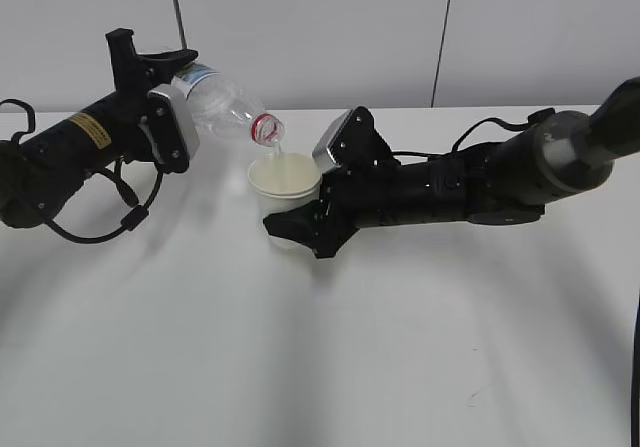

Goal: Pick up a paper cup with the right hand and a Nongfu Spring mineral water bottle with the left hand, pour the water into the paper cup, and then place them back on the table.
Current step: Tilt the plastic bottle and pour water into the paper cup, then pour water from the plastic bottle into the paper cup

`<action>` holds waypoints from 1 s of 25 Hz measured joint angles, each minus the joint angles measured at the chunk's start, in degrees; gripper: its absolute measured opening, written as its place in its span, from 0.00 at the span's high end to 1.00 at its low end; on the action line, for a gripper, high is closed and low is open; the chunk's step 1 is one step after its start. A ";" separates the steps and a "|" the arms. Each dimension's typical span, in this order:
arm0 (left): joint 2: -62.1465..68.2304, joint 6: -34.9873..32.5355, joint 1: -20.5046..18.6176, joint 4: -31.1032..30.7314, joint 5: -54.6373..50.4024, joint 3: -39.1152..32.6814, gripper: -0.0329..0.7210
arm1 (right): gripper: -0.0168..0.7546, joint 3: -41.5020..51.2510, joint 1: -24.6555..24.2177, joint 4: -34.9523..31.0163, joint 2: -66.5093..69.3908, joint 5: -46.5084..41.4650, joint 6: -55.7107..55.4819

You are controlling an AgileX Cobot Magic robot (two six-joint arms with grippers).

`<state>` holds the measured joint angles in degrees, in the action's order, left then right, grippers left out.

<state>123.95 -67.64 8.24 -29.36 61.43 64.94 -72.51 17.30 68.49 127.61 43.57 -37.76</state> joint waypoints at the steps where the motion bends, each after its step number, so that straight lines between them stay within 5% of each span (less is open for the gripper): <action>1: 0.00 -0.06 0.00 0.00 0.00 0.00 0.46 | 0.30 0.00 0.00 0.02 0.00 0.00 0.00; 25: 0.00 -0.98 0.00 -0.22 0.00 0.00 0.46 | 0.30 0.00 0.00 0.12 0.00 0.00 0.00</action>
<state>123.95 -68.61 8.24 -29.58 61.43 64.94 -72.51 17.30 68.60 127.61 43.57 -37.76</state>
